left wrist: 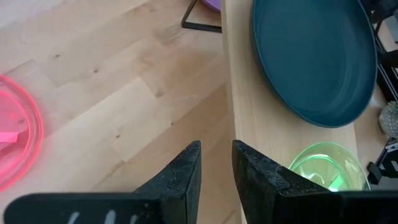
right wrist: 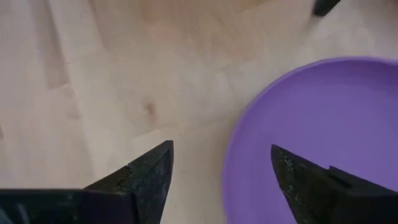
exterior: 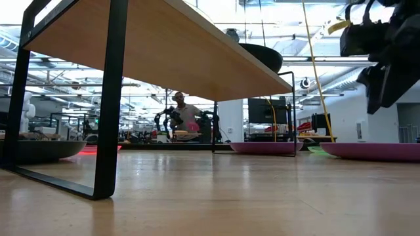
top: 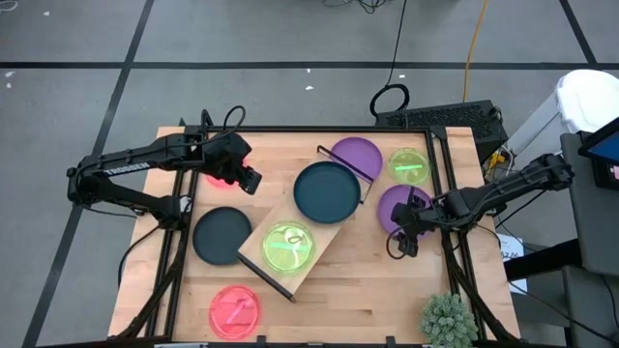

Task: Place and stack plates onto a shelf
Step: Stack the bottom purple plate on top of the black plate on the shelf

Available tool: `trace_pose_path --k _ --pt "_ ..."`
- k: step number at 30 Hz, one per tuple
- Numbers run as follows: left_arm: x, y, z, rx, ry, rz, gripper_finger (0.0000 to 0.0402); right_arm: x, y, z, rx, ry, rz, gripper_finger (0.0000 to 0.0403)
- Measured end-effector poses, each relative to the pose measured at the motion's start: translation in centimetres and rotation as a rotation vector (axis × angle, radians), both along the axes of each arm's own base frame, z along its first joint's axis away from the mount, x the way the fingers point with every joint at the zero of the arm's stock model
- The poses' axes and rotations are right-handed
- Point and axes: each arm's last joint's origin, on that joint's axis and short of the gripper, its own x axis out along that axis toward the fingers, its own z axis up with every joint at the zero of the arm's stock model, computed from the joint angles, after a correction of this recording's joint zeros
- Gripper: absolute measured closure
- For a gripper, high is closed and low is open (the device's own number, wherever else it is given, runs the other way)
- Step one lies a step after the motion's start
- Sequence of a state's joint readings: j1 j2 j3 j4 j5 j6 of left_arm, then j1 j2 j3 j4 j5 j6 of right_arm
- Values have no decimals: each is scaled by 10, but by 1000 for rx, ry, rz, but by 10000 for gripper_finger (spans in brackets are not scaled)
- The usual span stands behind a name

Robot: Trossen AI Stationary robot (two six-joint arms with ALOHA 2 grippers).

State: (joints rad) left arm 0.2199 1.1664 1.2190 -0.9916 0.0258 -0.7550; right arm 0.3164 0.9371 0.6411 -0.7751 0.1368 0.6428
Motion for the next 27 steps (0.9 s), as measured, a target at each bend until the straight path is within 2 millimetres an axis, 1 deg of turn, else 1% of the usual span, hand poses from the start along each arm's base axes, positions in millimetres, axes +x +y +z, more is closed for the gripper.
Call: trace_pose_path --k 4,7,11,16,21,27 --pt "0 0 0 1 0 0 307 -1 -2 -6 -52 0 4 166" --pt "0 0 0 6 1 -8 307 -2 0 -17 9 -7 28 175" --pt "0 0 0 8 2 -11 307 -2 2 -32 111 -28 15 186" --pt "0 0 0 10 3 -13 307 -7 -1 -45 81 -14 -20 198" --pt "0 0 0 10 3 -12 307 -12 -1 -60 116 -2 -23 208" --pt "0 0 0 17 4 -6 307 -16 -2 -66 102 10 -8 229"
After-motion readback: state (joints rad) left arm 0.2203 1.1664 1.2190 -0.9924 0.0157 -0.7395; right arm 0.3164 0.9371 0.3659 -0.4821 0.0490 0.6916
